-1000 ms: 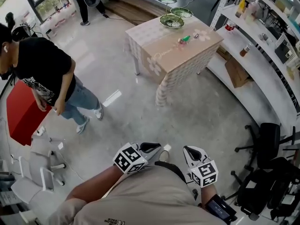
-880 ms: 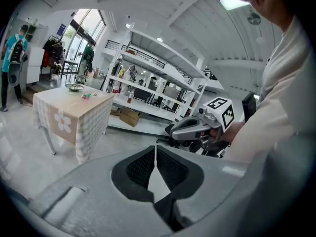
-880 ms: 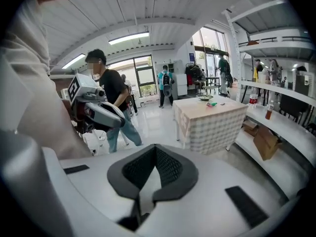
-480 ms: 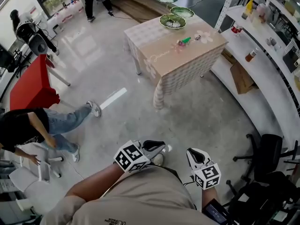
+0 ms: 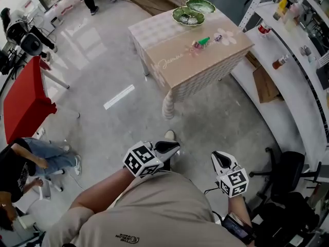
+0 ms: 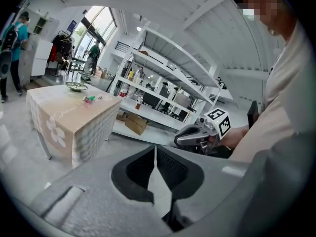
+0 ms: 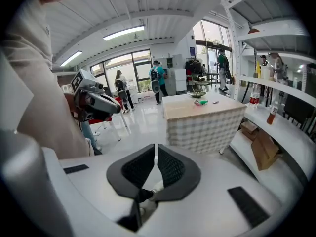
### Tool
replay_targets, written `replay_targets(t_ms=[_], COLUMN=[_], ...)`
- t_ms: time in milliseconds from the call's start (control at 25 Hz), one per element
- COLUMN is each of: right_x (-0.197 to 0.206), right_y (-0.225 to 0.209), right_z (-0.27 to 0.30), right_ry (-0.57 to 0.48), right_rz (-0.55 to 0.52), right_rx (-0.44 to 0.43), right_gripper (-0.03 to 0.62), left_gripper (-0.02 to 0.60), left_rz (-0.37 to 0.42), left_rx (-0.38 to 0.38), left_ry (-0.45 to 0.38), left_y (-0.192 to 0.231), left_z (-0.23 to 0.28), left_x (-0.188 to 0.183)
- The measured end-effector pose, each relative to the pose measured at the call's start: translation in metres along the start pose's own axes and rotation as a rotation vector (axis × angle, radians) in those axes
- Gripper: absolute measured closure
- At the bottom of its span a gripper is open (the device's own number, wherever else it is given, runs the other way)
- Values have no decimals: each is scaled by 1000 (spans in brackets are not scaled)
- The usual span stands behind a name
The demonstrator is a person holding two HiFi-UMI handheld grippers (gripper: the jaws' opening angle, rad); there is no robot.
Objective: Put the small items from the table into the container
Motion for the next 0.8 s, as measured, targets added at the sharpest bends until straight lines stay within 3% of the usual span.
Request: replay_targets(t_ms=[200, 400, 600, 800], right_x=[-35, -72, -114, -142], right_y=[-62, -123, -165, -191], right_z=[26, 72, 123, 171], right_ry=[-56, 54, 18, 34], right_rz=[152, -56, -112, -199], right_rx=[89, 93, 112, 52], right_gripper=[576, 576, 572, 526], left_gripper=[560, 560, 560, 560], left_rz=[-61, -1, 0, -29], left_rx=[70, 30, -14, -42], left_ry=[-82, -80, -112, -165], left_y=[43, 91, 134, 154], left_z=[13, 19, 10, 1], left_x=[-60, -107, -140, -157])
Point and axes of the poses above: the fingertips, and each gripper's own axes: z forward along the fingers, y to its left, x out of its underside, the point moved 10 cm from there along -z, backward along the fingers, and after that the axes turned 13 degrees about -z, right-handed, at the moved point
